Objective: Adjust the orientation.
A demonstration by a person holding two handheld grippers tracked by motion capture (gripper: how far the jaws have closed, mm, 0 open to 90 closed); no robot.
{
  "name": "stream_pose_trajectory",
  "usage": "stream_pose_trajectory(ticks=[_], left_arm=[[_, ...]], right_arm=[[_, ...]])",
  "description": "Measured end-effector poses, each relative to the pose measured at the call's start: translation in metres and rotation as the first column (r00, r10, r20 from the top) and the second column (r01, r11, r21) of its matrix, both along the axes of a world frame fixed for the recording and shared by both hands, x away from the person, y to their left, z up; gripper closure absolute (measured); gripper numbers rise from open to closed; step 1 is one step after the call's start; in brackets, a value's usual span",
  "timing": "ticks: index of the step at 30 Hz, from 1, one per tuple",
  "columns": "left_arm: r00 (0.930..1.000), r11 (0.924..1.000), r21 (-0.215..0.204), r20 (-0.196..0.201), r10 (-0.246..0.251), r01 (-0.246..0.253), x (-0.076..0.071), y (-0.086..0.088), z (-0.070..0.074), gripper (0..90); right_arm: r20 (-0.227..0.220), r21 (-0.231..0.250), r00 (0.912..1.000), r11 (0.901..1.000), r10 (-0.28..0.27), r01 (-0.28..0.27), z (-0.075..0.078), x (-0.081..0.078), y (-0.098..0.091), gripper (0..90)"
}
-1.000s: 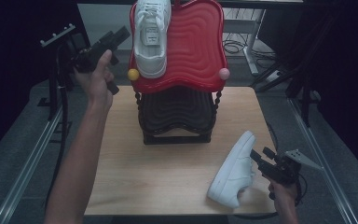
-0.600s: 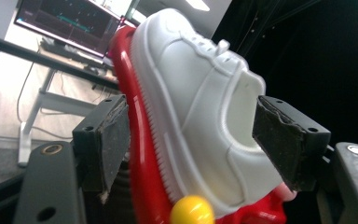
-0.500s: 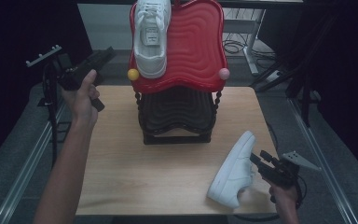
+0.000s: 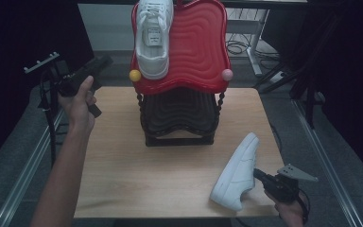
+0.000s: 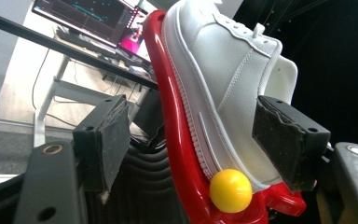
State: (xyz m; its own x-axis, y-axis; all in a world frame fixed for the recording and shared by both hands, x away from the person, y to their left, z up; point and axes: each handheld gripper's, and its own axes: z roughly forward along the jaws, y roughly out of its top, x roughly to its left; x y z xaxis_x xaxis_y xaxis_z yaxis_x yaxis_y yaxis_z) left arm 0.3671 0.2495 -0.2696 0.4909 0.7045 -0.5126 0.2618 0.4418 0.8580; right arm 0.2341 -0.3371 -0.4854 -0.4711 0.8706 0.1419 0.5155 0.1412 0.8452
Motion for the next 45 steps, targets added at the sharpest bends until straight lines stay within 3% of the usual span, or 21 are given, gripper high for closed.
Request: stream_pose_trajectory(ticks=[8,13,19,20,24,26,29,33,34,35,36,40,42,43,45], left_arm=[[0.9999,0.9999,-0.001,-0.004,0.016,-0.016,-0.003,0.007,0.000,27.8],[0.9997,0.9997,-0.004,-0.010,0.025,-0.025,-0.004,0.011,-0.001,28.1],[0.9993,0.9994,-0.011,-0.017,0.034,-0.034,-0.003,0.016,-0.004,28.3],[0.9993,0.9994,-0.012,-0.017,0.033,-0.033,-0.003,0.017,-0.004,28.3],[0.9991,0.9992,-0.014,-0.021,0.036,-0.036,-0.003,0.019,-0.006,28.4],[0.9990,0.9991,-0.017,-0.024,0.038,-0.039,-0.002,0.019,-0.007,28.4],[0.9990,0.9991,-0.024,-0.027,0.035,-0.036,-0.002,0.020,-0.008,28.4],[0.9991,0.9992,-0.020,-0.026,0.033,-0.034,-0.002,0.020,-0.008,28.4],[0.9991,0.9992,-0.020,-0.027,0.034,-0.034,-0.001,0.020,-0.008,28.5],[0.9991,0.9992,-0.020,-0.027,0.034,-0.034,-0.001,0.020,-0.008,28.5],[0.9990,0.9991,-0.023,-0.029,0.034,-0.035,0.000,0.020,-0.009,28.5],[0.9990,0.9992,-0.023,-0.033,0.032,-0.033,0.001,0.020,-0.010,28.5],[0.9989,0.9992,-0.024,-0.035,0.032,-0.033,0.000,0.019,-0.011,28.5],[0.9989,0.9993,-0.023,-0.036,0.030,-0.031,0.000,0.019,-0.011,28.5],[0.9990,0.9993,-0.022,-0.034,0.031,-0.032,0.001,0.020,-0.011,28.5]], right_arm=[[0.031,-0.033,0.9985,0.9985,0.044,-0.043,0.011,0.009,0.016,88.8],[0.062,-0.058,0.9925,0.9931,0.105,-0.102,0.025,0.031,0.043,88.9],[0.043,-0.153,0.9886,0.9788,0.144,-0.136,0.027,0.053,0.071,89.0],[0.044,-0.127,0.9862,0.9801,0.160,-0.153,0.025,0.057,0.074,89.0],[0.039,-0.134,0.9877,0.9804,0.151,-0.145,0.024,0.063,0.077,88.9],[0.034,-0.100,0.9879,0.9840,0.152,-0.148,0.023,0.067,0.077,88.9],[0.034,-0.094,0.9882,0.9848,0.150,-0.146,0.023,0.067,0.079,88.8],[0.060,-0.037,0.9850,0.9865,0.162,-0.160,0.030,0.063,0.078,88.7],[0.076,-0.013,0.9792,0.9822,0.188,-0.187,0.037,0.053,0.080,88.7],[0.076,-0.013,0.9792,0.9822,0.188,-0.187,0.037,0.053,0.080,88.7],[0.079,-0.015,0.9689,0.9721,0.235,-0.234,0.041,0.042,0.089,88.7],[0.071,-0.056,0.9501,0.9522,0.304,-0.300,0.044,0.033,0.110,88.7],[0.063,-0.071,0.9477,0.9486,0.313,-0.309,0.043,0.033,0.115,88.7],[0.034,-0.119,0.9475,0.9426,0.318,-0.312,0.036,0.036,0.125,88.7],[-0.003,-0.167,0.9481,0.9347,0.318,-0.314,0.025,0.040,0.131,88.7]])
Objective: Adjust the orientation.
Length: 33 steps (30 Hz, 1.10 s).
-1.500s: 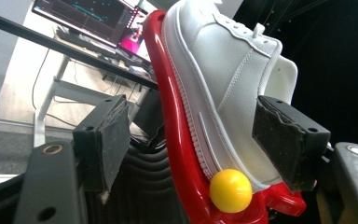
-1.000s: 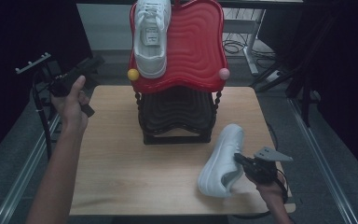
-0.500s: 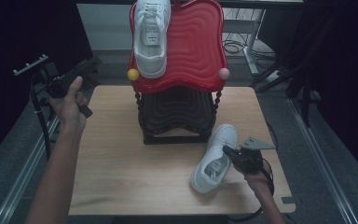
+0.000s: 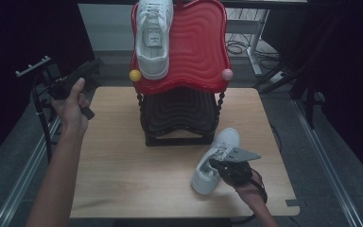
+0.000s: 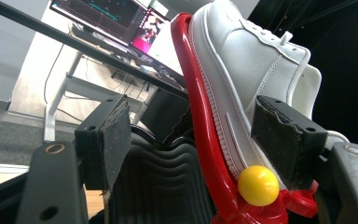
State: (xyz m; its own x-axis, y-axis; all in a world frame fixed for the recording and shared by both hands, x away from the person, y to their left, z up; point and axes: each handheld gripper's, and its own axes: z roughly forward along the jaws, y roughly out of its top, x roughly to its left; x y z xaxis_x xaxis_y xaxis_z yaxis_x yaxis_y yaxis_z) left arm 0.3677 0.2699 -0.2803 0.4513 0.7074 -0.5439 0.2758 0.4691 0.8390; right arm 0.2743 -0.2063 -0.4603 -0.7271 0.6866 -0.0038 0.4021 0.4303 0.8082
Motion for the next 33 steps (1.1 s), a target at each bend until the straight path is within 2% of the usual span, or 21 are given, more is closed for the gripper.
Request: stream_pose_trajectory(ticks=[1,2,3,4,5,8,9,12,13,16,17,18,19,24,25,26,27,28,29,33], left_arm=[[1.0000,1.0000,0.000,0.001,0.001,-0.001,0.000,0.000,0.000,28.6],[1.0000,1.0000,0.000,0.001,0.001,-0.001,0.000,0.000,0.000,28.6],[1.0000,1.0000,0.003,-0.001,0.004,-0.004,0.001,0.002,0.000,28.6],[1.0000,1.0000,0.003,-0.001,0.004,-0.004,0.001,0.002,0.000,28.6],[1.0000,1.0000,0.002,-0.003,0.009,-0.009,0.001,0.003,-0.001,28.6],[1.0000,1.0000,0.000,-0.006,0.008,-0.008,0.001,0.004,-0.001,28.6],[0.9999,1.0000,0.000,-0.007,0.007,-0.007,0.001,0.003,-0.002,28.6],[1.0000,1.0000,0.002,-0.008,0.006,-0.006,0.000,0.003,-0.002,28.6],[1.0000,1.0000,0.003,-0.008,0.005,-0.005,0.000,0.003,-0.002,28.6],[0.9999,1.0000,0.003,-0.009,0.005,-0.005,0.000,0.003,-0.002,28.6],[0.9999,1.0000,0.004,-0.010,0.005,-0.005,0.001,0.003,-0.002,28.6],[0.9999,1.0000,0.004,-0.010,0.005,-0.005,0.001,0.003,-0.002,28.6],[0.9999,1.0000,0.004,-0.010,0.008,-0.007,0.001,0.004,-0.002,28.6],[0.9999,0.9999,0.010,-0.012,0.010,-0.009,0.000,0.005,-0.002,28.6],[0.9999,0.9999,0.007,-0.014,0.009,-0.009,0.000,0.006,-0.003,28.7],[0.9999,0.9999,0.007,-0.014,0.009,-0.009,0.000,0.006,-0.003,28.7],[0.9998,0.9999,0.007,-0.016,0.009,-0.009,0.000,0.006,-0.003,28.7],[0.9998,0.9999,0.007,-0.016,0.009,-0.009,0.000,0.006,-0.003,28.7],[0.9998,0.9999,0.006,-0.017,0.008,-0.008,0.000,0.006,-0.003,28.7],[0.9998,1.0000,0.006,-0.018,0.006,-0.006,0.001,0.007,-0.003,29.0]], right_arm=[[-0.009,-0.044,0.9999,0.9989,-0.013,0.013,-0.007,0.002,0.003,88.7],[-0.009,-0.044,0.9999,0.9989,-0.013,0.013,-0.007,0.002,0.003,88.7],[-0.034,-0.087,0.9990,0.9958,-0.031,0.028,-0.017,0.004,0.004,88.8],[-0.034,-0.087,0.9990,0.9958,-0.031,0.028,-0.017,0.004,0.004,88.8],[-0.040,-0.063,0.9984,0.9973,-0.040,0.038,-0.020,0.003,0.001,88.8],[-0.033,-0.080,0.9983,0.9958,-0.047,0.045,-0.018,0.001,0.001,88.8],[-0.026,-0.113,0.9984,0.9925,-0.050,0.047,-0.017,-0.001,0.002,88.9],[-0.029,-0.129,0.9977,0.9900,-0.061,0.056,-0.015,-0.002,0.001,89.0],[-0.020,-0.152,0.9962,0.9850,-0.085,0.081,-0.014,-0.006,-0.005,89.0],[-0.019,-0.149,0.9940,0.9834,-0.107,0.103,-0.014,-0.009,-0.014,89.0],[-0.026,-0.129,0.9918,0.9843,-0.125,0.120,-0.014,-0.012,-0.026,88.9],[-0.026,-0.129,0.9918,0.9843,-0.125,0.120,-0.014,-0.012,-0.026,88.9],[-0.032,-0.121,0.9902,0.9840,-0.136,0.131,-0.013,-0.014,-0.036,88.9],[-0.040,-0.120,0.9885,0.9828,-0.146,0.140,-0.011,-0.017,-0.052,88.9],[-0.039,-0.131,0.9858,0.9789,-0.163,0.157,-0.009,-0.019,-0.062,89.0],[-0.039,-0.131,0.9858,0.9789,-0.163,0.157,-0.009,-0.019,-0.062,89.0],[-0.051,-0.119,0.9828,0.9782,-0.178,0.171,-0.007,-0.020,-0.071,89.0],[-0.051,-0.119,0.9828,0.9782,-0.178,0.171,-0.007,-0.020,-0.071,89.0],[-0.054,-0.116,0.9811,0.9770,-0.186,0.179,-0.005,-0.023,-0.081,89.0],[-0.063,-0.105,0.9825,0.9802,-0.175,0.168,0.000,-0.025,-0.096,88.9]])
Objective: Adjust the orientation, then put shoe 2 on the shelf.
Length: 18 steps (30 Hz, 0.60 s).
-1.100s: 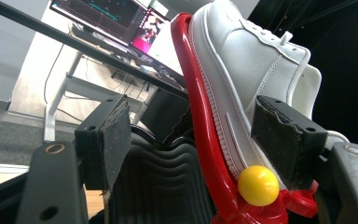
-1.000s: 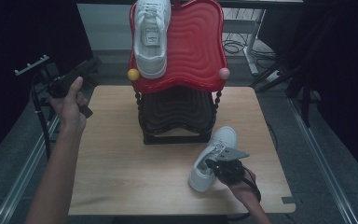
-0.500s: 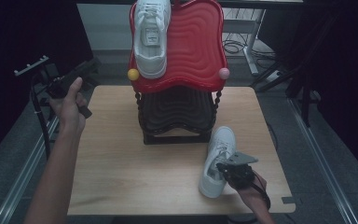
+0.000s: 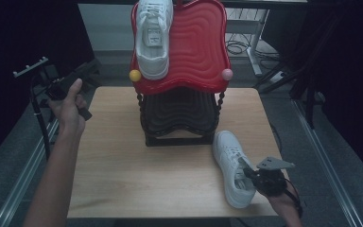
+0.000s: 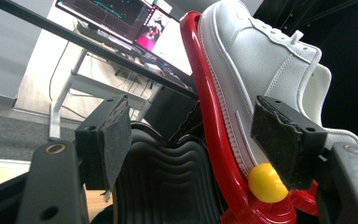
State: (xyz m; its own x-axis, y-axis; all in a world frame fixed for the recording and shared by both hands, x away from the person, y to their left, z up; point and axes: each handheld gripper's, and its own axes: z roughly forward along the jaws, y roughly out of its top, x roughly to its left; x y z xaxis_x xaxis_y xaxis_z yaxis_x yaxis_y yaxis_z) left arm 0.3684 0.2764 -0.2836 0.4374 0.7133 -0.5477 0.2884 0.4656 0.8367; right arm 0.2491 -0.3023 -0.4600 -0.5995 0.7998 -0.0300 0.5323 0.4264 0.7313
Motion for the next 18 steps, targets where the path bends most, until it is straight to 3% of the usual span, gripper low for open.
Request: stream_pose_trajectory(ticks=[2,9,15,16,18], left_arm=[[1.0000,1.0000,-0.001,0.000,0.000,0.000,0.000,0.000,0.000,29.0],[1.0000,1.0000,-0.002,-0.002,0.002,-0.002,0.001,-0.001,-0.001,29.1],[1.0000,1.0000,-0.005,-0.003,0.000,0.000,0.002,-0.002,-0.001,29.1],[1.0000,1.0000,-0.003,-0.003,-0.004,0.004,0.003,-0.003,-0.001,29.1],[1.0000,1.0000,0.002,-0.002,-0.007,0.007,0.002,-0.004,0.000,29.1]], right_arm=[[-0.010,0.011,0.9998,0.9998,-0.015,0.015,0.006,0.003,-0.019,88.9],[-0.016,-0.005,0.9978,0.9979,-0.064,0.064,0.007,0.009,-0.043,88.8],[0.015,0.073,0.9997,0.9972,-0.018,0.017,0.014,0.004,-0.043,81.6],[0.042,0.119,0.9991,0.9928,0.009,-0.014,0.021,0.001,-0.043,79.4],[0.058,0.143,0.9981,0.9893,0.020,-0.028,0.026,0.001,-0.045,74.9]])
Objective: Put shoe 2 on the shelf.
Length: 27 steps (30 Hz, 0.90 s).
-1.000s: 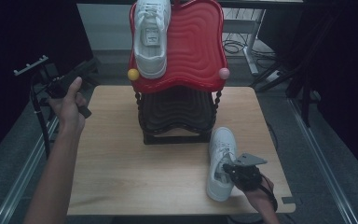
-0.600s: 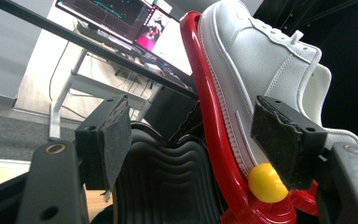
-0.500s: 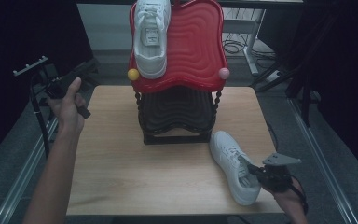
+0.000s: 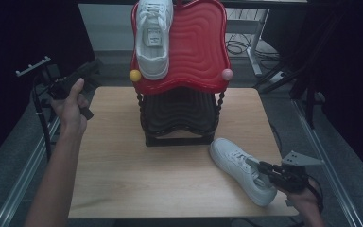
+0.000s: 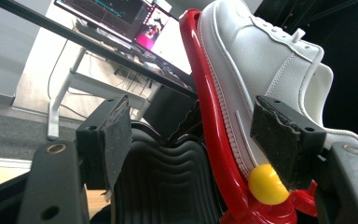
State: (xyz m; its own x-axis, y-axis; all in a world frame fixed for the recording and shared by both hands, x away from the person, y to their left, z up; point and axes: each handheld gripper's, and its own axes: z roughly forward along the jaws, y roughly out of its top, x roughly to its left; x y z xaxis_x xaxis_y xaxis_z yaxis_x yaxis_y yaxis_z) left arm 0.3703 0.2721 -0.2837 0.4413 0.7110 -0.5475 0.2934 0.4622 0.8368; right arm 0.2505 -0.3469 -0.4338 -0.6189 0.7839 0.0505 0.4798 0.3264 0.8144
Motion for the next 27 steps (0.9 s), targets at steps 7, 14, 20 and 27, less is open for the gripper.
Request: stream_pose_trajectory(ticks=[7,14,20,27], left_arm=[[1.0000,1.0000,0.009,-0.001,-0.001,0.001,-0.001,-0.001,0.000,29.1],[1.0000,0.9999,0.015,-0.001,-0.002,0.002,-0.001,-0.001,0.001,29.1],[1.0000,0.9999,0.017,0.004,0.001,-0.001,-0.003,-0.002,0.003,29.1],[1.0000,0.9997,0.023,0.004,0.004,-0.004,-0.004,-0.001,0.003,29.1]], right_arm=[[0.019,0.013,0.9997,0.9998,-0.016,0.016,0.002,0.005,-0.007,61.3],[0.020,-0.028,0.9990,0.9988,-0.039,0.039,-0.002,0.012,-0.010,41.9],[-0.029,-0.098,0.9995,0.9951,-0.012,0.009,-0.008,0.025,-0.002,37.3],[-0.118,-0.187,0.9930,0.9817,0.012,-0.034,-0.028,0.049,0.007,42.3]])
